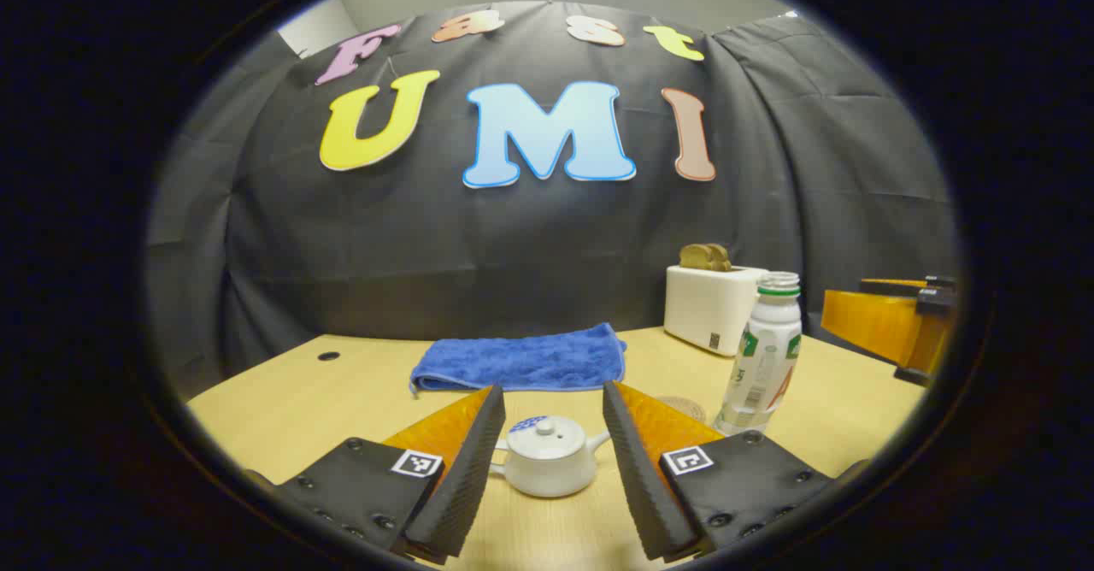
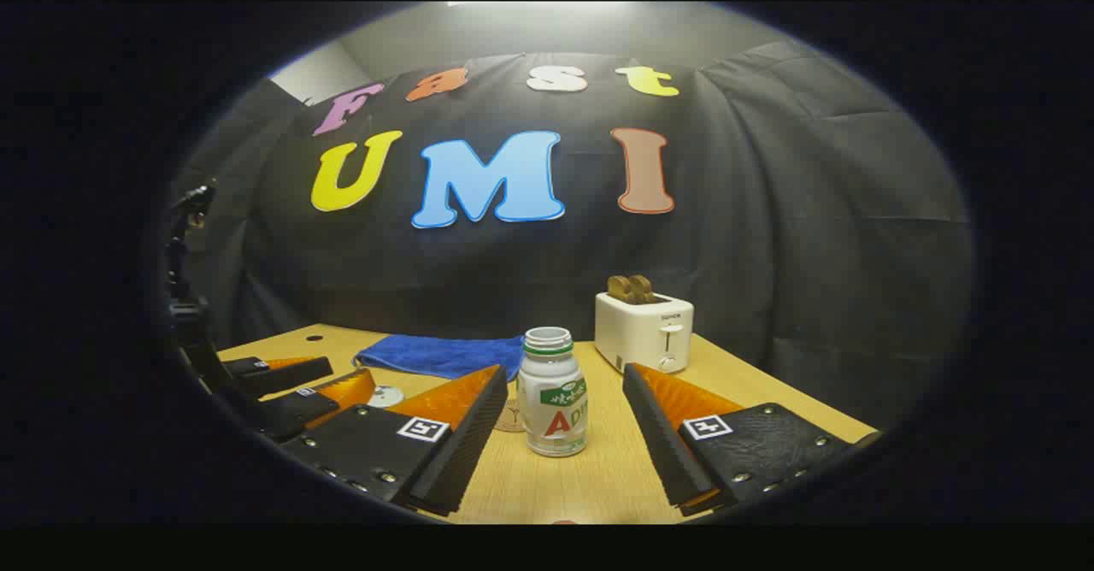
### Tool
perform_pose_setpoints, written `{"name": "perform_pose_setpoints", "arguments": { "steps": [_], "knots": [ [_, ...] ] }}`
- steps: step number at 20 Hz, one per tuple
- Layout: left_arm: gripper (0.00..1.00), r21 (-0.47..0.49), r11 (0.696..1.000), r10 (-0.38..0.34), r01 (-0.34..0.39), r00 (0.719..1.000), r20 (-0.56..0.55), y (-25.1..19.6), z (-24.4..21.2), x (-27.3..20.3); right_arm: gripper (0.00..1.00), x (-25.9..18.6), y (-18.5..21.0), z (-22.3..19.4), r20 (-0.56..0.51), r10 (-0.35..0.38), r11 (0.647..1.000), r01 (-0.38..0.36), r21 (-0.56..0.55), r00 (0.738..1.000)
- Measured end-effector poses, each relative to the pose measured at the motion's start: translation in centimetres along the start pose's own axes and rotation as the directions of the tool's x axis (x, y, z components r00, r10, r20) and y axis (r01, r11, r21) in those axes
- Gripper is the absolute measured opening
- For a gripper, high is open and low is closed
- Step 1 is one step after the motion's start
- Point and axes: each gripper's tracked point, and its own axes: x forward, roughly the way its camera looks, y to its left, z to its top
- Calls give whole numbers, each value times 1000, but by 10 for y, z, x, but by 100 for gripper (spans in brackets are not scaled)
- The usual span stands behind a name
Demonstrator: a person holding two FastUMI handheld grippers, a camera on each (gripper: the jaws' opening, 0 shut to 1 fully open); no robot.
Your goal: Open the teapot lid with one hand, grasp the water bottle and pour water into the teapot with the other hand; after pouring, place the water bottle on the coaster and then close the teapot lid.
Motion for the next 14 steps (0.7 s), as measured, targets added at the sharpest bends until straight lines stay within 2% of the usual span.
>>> {"name": "perform_pose_setpoints", "arguments": {
  "steps": [1, 2, 4, 5, 6, 8, 9, 11, 14],
  "knots": [
    [74, 0, 1000, -1, 1, 1000, -16, 0, -5, 9, 84, 2, 1, 0, -3, 3, 1000, -3, -4, 1000],
    [78, -2, 1000, -2, 1, 1000, -31, 0, -12, 18, 84, 3, 1, -1, -4, 8, 1000, -8, -7, 1000],
    [75, -9, 1000, -4, 3, 998, -65, -1, -23, 31, 84, 5, 2, -3, -7, 13, 1000, -13, -12, 1000],
    [69, -14, 1000, -1, 0, 997, -80, 0, -28, 36, 84, 7, 1, -3, -8, 14, 1000, -14, -15, 1000],
    [73, -16, 1000, 1, -2, 996, -89, 1, -32, 41, 84, 8, 1, -4, -8, 16, 1000, -16, -14, 1000],
    [72, -8, 1000, 6, -7, 996, -92, 1, -35, 47, 84, 10, 1, -6, -12, 20, 1000, -20, -9, 1000],
    [63, 3, 1000, 9, -9, 996, -94, 1, -37, 50, 84, 11, 0, -6, -15, 21, 1000, -21, -6, 1000],
    [65, 21, 1000, 24, -22, 995, -96, 3, -39, 54, 84, 13, -1, -9, -21, 19, 1000, -19, -3, 1000],
    [62, 37, 999, 27, -24, 995, -92, 3, -40, 57, 84, 16, -3, -14, -32, 17, 1000, -17, -1, 999]
  ]
}}
